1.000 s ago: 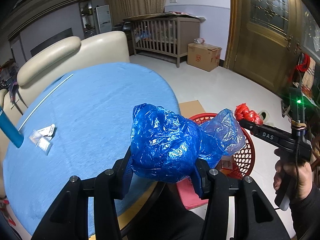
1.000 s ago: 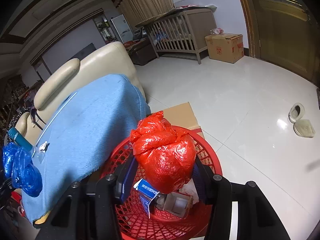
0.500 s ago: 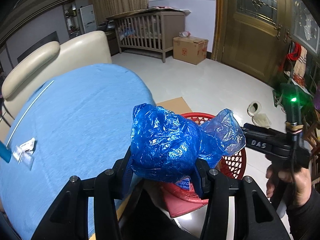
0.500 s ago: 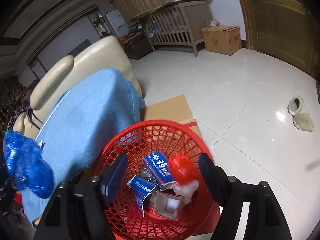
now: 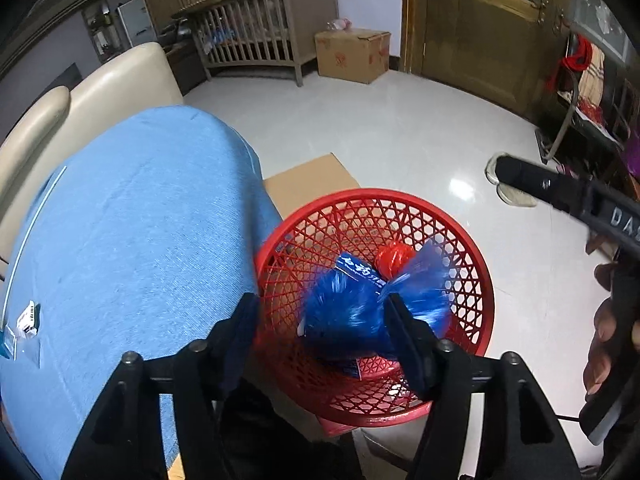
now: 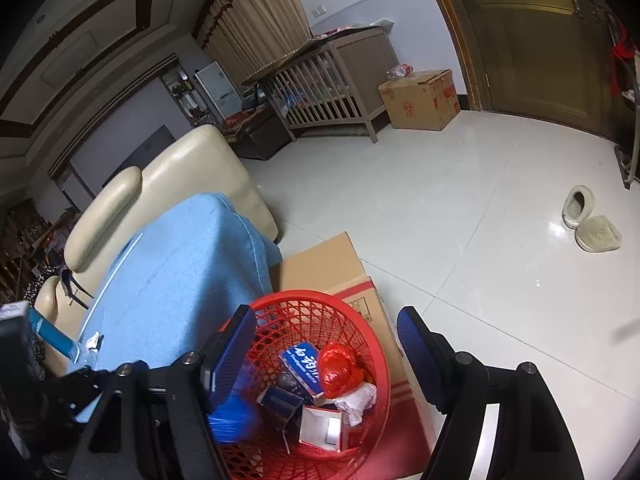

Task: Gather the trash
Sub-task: 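Open the left tool to drop the blue bag into the basket, then move both tools back over the clear container and white box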

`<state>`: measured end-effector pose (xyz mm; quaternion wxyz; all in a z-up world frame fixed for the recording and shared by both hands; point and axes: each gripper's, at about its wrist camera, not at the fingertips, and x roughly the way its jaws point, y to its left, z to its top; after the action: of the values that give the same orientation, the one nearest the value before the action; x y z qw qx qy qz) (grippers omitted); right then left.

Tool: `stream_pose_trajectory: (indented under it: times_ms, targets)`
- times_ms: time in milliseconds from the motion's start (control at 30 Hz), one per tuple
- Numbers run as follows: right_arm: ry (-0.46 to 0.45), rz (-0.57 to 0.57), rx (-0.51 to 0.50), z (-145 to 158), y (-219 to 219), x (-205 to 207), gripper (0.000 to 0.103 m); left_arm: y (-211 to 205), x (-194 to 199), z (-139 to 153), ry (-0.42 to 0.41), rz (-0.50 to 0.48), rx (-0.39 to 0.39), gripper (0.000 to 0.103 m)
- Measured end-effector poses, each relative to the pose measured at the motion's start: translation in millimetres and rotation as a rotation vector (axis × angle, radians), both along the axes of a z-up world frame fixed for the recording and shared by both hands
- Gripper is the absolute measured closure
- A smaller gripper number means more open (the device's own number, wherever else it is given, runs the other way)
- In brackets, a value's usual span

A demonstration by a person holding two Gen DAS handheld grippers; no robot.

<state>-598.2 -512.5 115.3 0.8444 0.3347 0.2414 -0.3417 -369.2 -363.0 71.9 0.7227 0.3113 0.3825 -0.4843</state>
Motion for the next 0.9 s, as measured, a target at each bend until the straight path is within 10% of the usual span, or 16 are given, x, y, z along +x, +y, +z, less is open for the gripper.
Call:
stream_pose_trajectory:
  times_ms: [500,900]
  targets:
    - [0.01,0.131,-0.019,10,36,56,0.027,53,47,15,0.028,0.152,-0.064,0.032]
    - [0.091,0.299,-0.008,-10,83,120,0.027,191,194,4,0.048,0.765,-0.165,0.031]
